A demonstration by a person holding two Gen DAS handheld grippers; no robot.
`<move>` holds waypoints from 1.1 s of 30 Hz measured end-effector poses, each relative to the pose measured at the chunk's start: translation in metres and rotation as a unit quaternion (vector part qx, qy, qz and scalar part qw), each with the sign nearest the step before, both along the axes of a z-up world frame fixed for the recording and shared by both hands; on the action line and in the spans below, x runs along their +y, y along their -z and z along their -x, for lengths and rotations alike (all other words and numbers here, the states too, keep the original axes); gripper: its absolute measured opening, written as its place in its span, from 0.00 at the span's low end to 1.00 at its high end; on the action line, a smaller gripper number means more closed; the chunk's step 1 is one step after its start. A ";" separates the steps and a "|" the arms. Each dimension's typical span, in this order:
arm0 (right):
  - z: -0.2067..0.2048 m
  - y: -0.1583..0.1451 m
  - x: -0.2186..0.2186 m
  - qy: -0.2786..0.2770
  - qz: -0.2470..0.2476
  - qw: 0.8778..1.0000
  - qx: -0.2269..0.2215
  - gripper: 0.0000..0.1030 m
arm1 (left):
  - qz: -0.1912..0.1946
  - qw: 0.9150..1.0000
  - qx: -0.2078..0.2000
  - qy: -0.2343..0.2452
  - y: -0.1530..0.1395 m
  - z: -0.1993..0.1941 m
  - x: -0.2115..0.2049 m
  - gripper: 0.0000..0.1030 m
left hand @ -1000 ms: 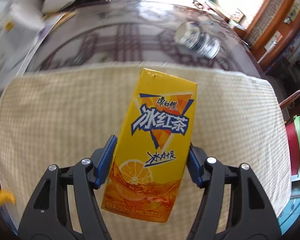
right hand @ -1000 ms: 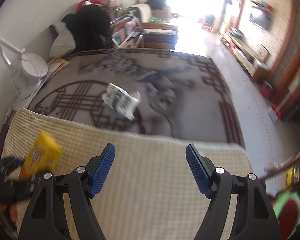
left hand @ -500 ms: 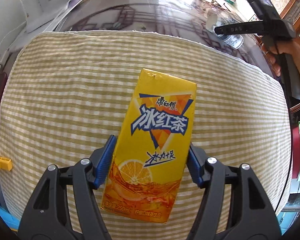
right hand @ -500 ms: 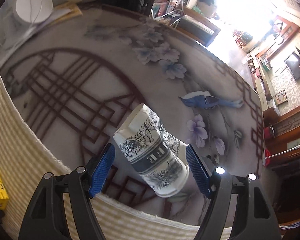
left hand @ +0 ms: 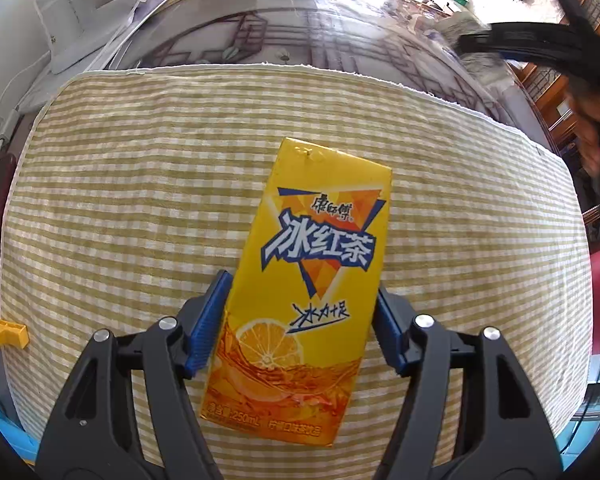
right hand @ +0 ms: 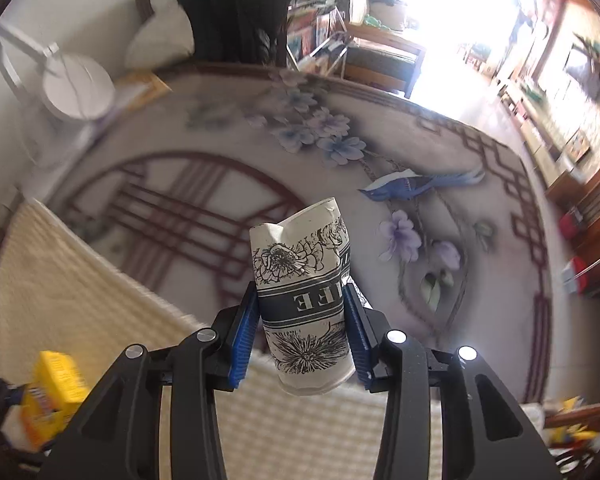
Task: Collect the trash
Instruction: 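Carry the iced-tea box and paper cup to the red bin with both tools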
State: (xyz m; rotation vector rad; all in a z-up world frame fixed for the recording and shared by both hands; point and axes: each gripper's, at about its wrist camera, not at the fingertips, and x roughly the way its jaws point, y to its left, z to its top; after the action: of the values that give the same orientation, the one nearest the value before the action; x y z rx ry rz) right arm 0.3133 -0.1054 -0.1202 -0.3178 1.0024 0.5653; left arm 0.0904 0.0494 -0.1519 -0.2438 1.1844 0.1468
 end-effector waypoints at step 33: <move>0.209 -0.022 -0.125 0.124 -0.120 0.984 0.050 0.40 | 0.000 0.999 -0.026 0.043 -0.026 0.014 -0.060 0.59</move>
State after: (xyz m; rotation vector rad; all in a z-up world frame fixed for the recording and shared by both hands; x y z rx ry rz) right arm 0.1040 -0.2300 -0.0979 0.0510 1.0396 0.4727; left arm 0.0761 -0.0110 -0.1261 -0.1941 1.1412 0.0646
